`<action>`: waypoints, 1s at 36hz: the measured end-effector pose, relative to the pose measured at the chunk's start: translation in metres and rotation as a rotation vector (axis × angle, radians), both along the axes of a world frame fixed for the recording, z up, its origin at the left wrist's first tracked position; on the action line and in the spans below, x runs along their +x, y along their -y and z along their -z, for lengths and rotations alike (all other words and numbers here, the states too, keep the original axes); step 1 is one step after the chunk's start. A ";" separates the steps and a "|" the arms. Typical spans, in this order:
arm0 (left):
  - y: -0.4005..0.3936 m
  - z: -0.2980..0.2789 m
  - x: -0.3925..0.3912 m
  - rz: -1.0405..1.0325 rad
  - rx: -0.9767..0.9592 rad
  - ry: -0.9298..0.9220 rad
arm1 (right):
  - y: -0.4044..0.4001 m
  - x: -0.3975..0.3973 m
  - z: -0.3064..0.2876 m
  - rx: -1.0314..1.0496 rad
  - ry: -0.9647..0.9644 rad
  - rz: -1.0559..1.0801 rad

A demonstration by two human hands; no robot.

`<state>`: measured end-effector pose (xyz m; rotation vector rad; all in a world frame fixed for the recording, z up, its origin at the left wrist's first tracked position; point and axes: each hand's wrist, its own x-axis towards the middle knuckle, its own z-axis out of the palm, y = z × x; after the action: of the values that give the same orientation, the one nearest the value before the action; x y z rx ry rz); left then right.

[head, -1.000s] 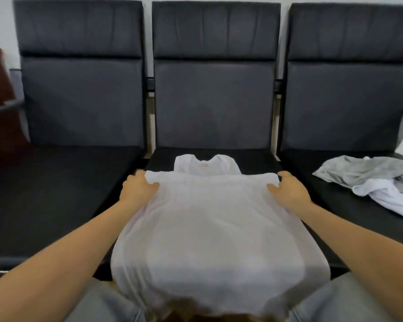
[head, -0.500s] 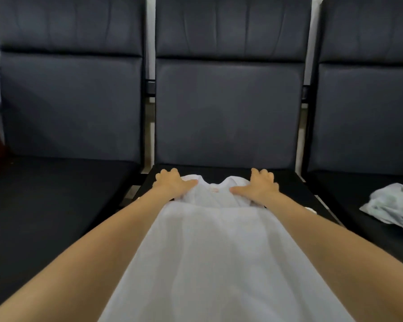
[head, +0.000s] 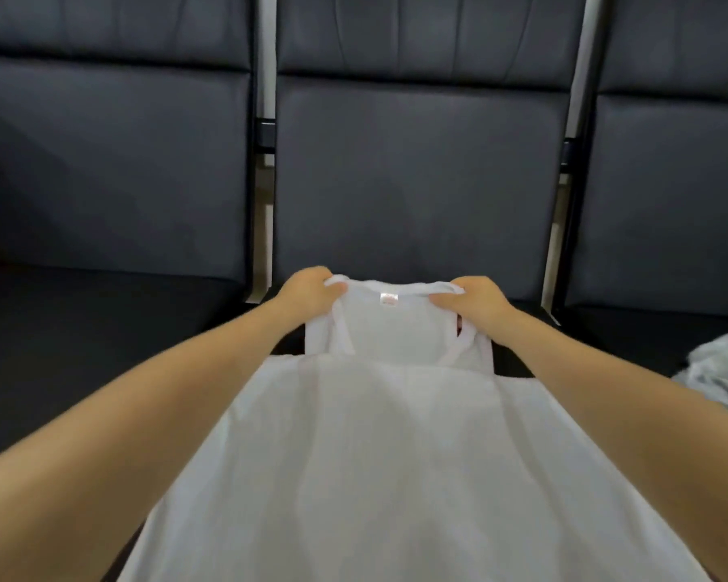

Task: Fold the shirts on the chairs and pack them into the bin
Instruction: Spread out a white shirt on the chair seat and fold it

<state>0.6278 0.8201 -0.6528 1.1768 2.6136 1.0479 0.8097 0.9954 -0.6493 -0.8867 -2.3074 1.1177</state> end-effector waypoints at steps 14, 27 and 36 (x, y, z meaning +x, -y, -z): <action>-0.015 -0.078 0.022 -0.041 0.457 0.124 | -0.002 -0.006 -0.074 0.241 -0.199 0.039; 0.146 -0.017 0.111 0.475 -0.574 -0.207 | 0.088 0.138 -0.021 0.215 0.581 -0.525; 0.116 -0.010 0.106 0.122 -0.291 -0.011 | 0.075 0.113 -0.004 0.065 0.146 0.010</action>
<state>0.7338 0.7045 -0.6430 1.2528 2.5513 0.6145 0.9230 0.9205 -0.6454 -0.9831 -2.4395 0.9972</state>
